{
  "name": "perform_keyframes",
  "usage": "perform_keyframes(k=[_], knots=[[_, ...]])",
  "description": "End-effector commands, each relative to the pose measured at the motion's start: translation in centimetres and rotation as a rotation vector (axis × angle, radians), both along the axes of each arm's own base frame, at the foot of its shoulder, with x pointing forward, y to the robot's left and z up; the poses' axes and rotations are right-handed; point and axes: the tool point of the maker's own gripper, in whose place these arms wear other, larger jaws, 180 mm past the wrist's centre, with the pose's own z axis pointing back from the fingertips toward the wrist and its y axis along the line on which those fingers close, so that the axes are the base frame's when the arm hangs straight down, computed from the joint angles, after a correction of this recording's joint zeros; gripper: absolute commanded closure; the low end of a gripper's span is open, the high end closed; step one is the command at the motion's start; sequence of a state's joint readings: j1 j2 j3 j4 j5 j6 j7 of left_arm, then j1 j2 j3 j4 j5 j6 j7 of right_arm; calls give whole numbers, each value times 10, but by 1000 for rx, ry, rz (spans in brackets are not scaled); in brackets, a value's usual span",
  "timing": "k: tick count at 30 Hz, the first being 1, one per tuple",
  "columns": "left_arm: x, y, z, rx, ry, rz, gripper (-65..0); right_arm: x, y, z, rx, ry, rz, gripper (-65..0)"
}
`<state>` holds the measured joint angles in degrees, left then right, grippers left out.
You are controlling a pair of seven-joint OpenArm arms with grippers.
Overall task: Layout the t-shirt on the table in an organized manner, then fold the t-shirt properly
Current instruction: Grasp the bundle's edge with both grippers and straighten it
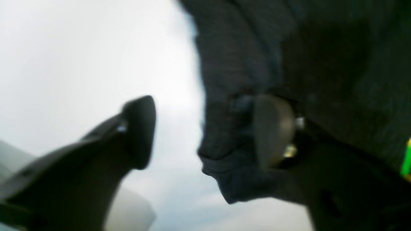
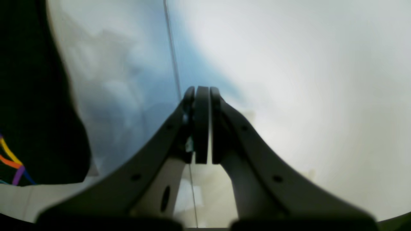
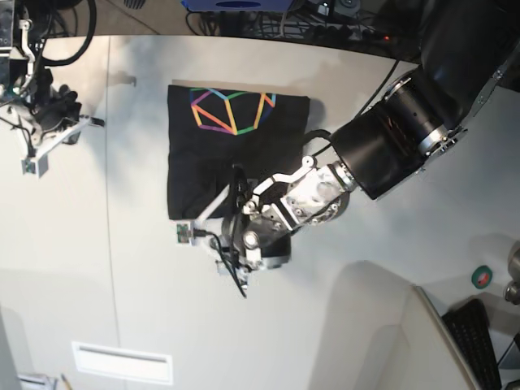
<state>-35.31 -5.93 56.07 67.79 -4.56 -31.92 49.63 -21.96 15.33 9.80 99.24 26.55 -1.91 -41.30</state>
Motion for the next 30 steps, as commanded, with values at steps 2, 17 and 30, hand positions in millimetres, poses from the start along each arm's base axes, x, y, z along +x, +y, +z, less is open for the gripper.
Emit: perform_keyframes(k=[2, 17, 30], knots=[[16, 2, 35, -105, -64, 79, -232, 6, 33, 18, 37, -64, 85, 0], [-151, 82, -20, -124, 105, 359, 0, -22, 193, 12, 221, -19, 502, 0], [-166, 109, -45, -56, 171, 412, 0, -45, 200, -24, 245, 26, 469, 0]])
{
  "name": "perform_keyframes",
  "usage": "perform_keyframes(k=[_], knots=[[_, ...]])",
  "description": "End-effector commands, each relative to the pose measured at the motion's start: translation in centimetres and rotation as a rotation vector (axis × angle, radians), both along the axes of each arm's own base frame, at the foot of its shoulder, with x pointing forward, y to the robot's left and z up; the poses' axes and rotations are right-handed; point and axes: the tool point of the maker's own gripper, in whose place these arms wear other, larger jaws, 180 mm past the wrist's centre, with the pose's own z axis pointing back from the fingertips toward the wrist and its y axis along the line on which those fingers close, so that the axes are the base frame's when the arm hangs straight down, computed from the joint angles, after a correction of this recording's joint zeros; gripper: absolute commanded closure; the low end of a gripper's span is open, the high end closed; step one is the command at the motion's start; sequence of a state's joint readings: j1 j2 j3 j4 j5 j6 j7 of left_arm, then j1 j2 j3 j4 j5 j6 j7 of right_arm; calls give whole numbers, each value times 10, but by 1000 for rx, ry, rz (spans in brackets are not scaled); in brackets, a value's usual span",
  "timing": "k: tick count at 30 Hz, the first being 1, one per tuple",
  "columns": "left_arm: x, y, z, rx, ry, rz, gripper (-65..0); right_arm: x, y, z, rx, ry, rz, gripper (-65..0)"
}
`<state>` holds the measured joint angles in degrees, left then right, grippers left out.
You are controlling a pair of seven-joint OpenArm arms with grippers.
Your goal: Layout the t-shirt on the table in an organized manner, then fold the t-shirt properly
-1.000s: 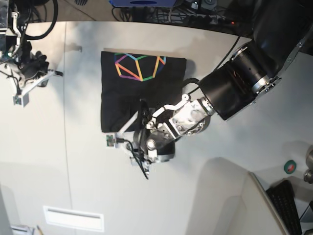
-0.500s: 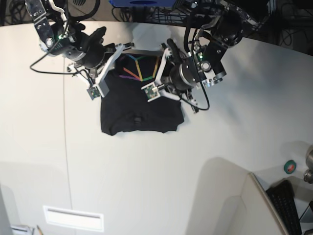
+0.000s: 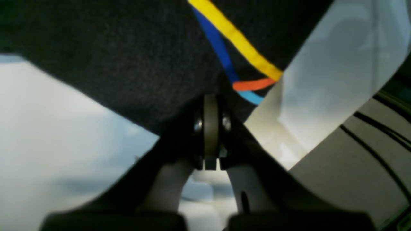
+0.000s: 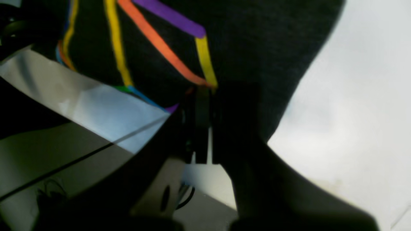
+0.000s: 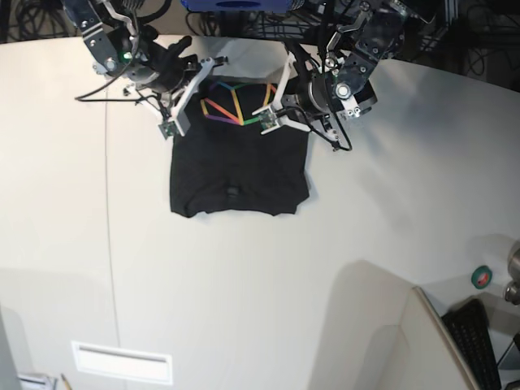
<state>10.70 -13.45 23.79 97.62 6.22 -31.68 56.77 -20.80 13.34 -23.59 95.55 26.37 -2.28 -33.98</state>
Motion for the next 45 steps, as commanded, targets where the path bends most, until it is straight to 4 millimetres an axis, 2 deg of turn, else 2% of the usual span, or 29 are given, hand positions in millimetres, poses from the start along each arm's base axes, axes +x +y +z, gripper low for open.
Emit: perform_keyframes(k=[1, 4, 6, 8, 12, 14, 16, 18, 19, 21, 24, 27, 30, 33, 36, 40, 43, 45], knots=[[22, 3, 19, -20, -78, 28, 0, 10, 6, 18, 40, -58, -5, 0], [47, 16, 50, -37, -182, 92, 0, 10, -12, 42, 41, -106, -50, 0], [46, 30, 57, -31, -199, 134, 0, 7, -34, 53, 15, -130, -89, 0], [39, 56, 59, -1, -203, 193, 0, -3, -62, 58, -31, -129, -135, 0], [-2, 92, 50, 58, -138, 261, 0, -37, -126, 50, -165, -59, -206, 0], [-32, 109, 44, 98, -82, 289, 0, -69, -148, 45, -220, 10, -217, 0], [-64, 125, 38, 132, -18, 324, 0, -106, -159, 43, -254, 91, -207, 0], [-96, 129, 31, 143, 47, 335, 0, -144, -164, 40, -277, 180, -175, 0], [-110, 124, 28, 126, 73, 325, 0, -161, -163, 40, -279, 220, -160, 0], [-153, 110, 23, 76, 149, 296, 0, -197, -150, 36, -258, 311, -118, 0], [-200, 95, 17, 19, 244, 283, 0, -223, -128, 22, -214, 387, -56, 0], [-238, 95, -9, 8, 352, 307, 0, -230, -115, -7, -170, 427, 61, 0], [-255, 99, -41, 5, 426, 332, 0, -232, -104, -39, -116, 468, 141, 0], [-259, 94, -68, -31, 462, 337, 0, -226, -128, -75, -147, 523, 151, 0], [-254, 80, -93, -89, 480, 348, 0, -212, -155, -110, -182, 595, 109, 0], [-256, 62, -129, -175, 517, 445, 0, -215, -145, -148, -103, 644, 0, 0], [-266, 60, -158, -240, 561, 588, 0, -210, -129, -173, -64, 538, -193, 0], [-273, 64, -169, -277, 564, 712, 0, -203, -124, -178, -54, 424, -306, 0]])
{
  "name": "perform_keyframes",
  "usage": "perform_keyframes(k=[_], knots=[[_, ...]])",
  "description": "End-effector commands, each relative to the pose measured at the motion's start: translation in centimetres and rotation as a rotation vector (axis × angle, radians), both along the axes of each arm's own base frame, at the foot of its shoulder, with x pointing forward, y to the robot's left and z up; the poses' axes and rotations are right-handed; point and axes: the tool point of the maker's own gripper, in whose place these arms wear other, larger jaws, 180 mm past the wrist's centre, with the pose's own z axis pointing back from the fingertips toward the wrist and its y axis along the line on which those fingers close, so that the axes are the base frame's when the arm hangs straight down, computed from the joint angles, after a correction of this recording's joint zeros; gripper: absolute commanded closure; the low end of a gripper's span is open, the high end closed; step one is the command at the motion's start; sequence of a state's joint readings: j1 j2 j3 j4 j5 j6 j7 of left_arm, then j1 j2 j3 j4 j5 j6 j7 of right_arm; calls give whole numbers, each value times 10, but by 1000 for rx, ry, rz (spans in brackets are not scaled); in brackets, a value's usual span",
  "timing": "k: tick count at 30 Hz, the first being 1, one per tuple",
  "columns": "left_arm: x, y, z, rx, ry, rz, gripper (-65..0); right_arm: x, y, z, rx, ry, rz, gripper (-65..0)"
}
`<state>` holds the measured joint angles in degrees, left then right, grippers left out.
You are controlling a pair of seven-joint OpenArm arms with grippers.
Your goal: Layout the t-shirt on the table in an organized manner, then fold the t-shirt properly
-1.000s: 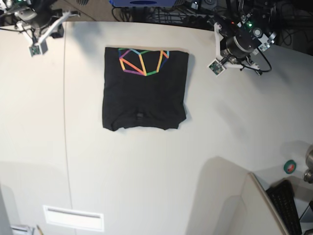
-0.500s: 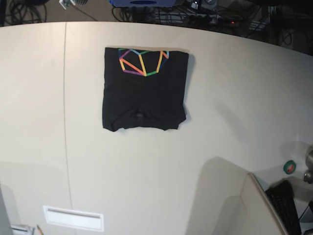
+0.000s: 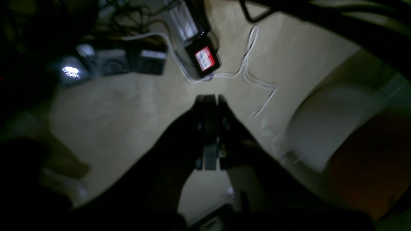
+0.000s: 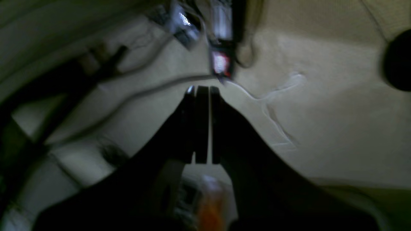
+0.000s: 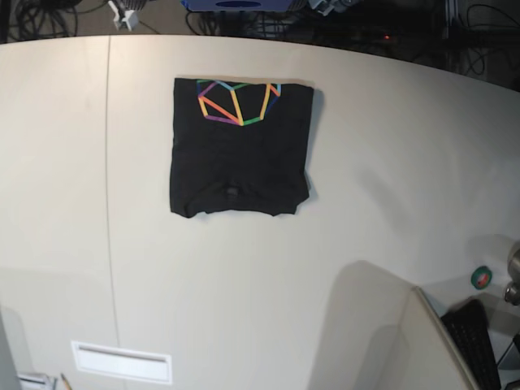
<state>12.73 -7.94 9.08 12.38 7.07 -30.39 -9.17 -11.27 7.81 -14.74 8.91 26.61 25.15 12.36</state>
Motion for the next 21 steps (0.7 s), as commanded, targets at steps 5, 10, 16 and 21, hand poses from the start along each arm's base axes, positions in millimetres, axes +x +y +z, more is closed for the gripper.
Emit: perform_keyframes(k=[5, 10, 16, 21], knots=[[51, 21, 2, 42, -275, 136, 0, 4, 4, 3, -28, -123, -97, 0], [24, 31, -8, 135, -183, -13, 0, 4, 21, 4, -2, -120, -107, 0], [28, 33, -11, 169, -202, -78, 0, 5, 22, 4, -1, -123, -105, 0], [33, 33, -11, 172, -211, -62, 0, 7, 21, 4, -2, -128, -101, 0]])
